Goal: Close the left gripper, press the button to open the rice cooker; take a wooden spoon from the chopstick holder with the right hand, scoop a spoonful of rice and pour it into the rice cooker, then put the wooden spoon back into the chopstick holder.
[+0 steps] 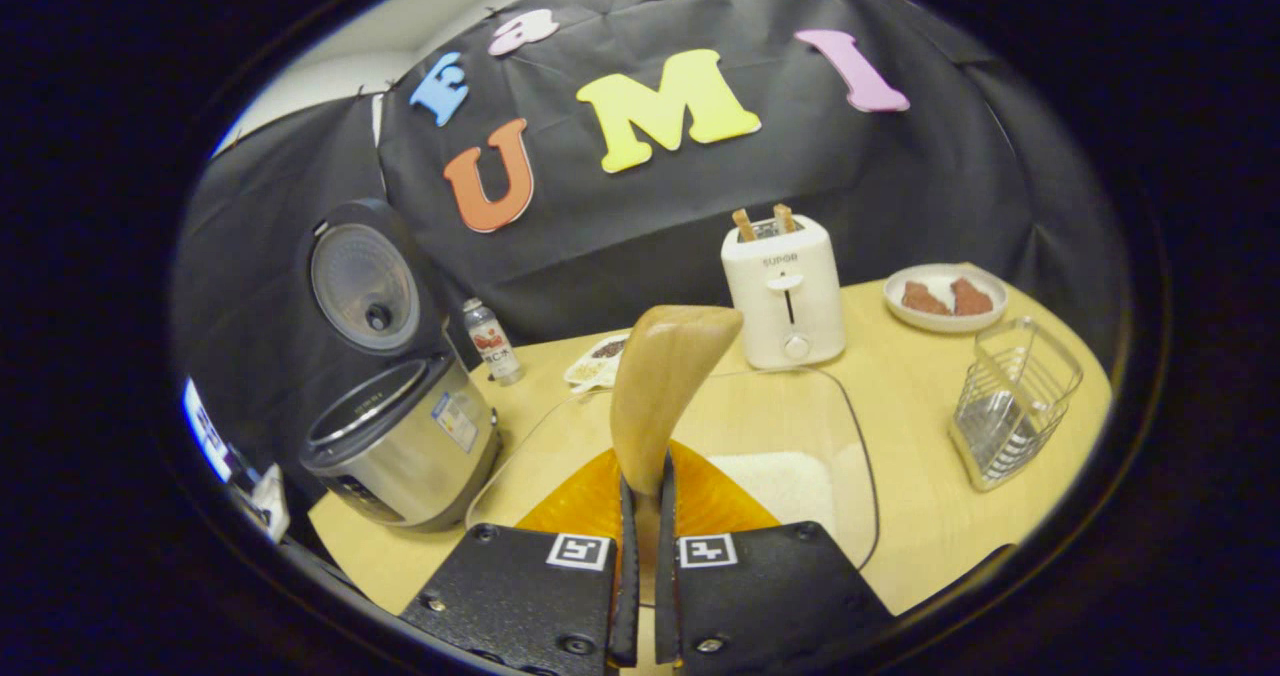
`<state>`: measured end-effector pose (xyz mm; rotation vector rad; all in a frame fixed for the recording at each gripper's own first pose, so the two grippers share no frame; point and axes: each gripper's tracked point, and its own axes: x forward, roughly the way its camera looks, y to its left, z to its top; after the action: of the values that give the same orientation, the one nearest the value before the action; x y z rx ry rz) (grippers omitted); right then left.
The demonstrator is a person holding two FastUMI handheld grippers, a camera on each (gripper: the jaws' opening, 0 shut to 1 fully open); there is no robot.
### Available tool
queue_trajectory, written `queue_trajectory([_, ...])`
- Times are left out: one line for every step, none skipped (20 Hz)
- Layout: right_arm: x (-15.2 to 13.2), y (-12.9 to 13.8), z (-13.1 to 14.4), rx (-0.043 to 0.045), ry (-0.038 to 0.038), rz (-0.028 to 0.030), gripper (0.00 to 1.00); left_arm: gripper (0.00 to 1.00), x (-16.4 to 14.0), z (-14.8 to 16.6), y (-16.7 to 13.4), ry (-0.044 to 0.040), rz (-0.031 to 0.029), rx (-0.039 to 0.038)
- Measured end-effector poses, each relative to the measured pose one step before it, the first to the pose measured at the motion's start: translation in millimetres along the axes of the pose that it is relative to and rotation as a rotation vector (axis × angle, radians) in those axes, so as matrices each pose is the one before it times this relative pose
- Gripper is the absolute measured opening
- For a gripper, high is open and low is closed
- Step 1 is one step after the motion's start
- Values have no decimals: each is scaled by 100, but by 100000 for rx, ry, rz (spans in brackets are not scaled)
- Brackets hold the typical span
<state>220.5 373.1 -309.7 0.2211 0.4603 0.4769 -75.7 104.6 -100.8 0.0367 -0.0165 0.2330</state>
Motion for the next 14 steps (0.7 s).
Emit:
queue_trajectory([67,87,82,2259,60,540,12,94,-82,-246,0,1118,171,-42])
queue_trajectory([255,63,149,2007,324,597,12,94,90,35,156,177,516,167])
queue_trajectory([310,180,-178,2129,1322,1273,12,94,59,142,131,-321,349,346])
queue_trajectory([460,461,-249,3298,2250,3238,12,95,3,87,-32,-162,48,163])
queue_trajectory([392,495,-275,3788,3327,3622,12,95,30,-79,-16,131,-143,-6])
queue_trajectory([298,-14,-115,4301,3008,1932,12,94,-14,-61,-138,230,-135,1])
queue_trajectory([231,-290,74,3865,2121,227,12,94,-28,-93,-32,122,-160,232])
queue_trajectory([257,-226,68,2463,1825,16,12,94,33,-38,-36,46,15,532])
queue_trajectory([284,-253,-103,3139,1298,637,12,94,23,-53,108,43,242,546])
queue_trajectory([143,-696,9,4815,160,-479,12,94,-48,72,44,61,217,499])
queue_trajectory([460,-517,-260,5137,1054,1366,12,94,99,-14,-117,22,-51,308])
queue_trajectory([-450,575,632,4786,-1091,4687,11,94,55,39,-114,-59,-245,182])
queue_trajectory([-88,212,169,4481,888,2166,10,94,-57,41,26,65,-48,225])
queue_trajectory([-192,342,409,4290,-1016,3025,10,94,-96,53,61,51,107,361])
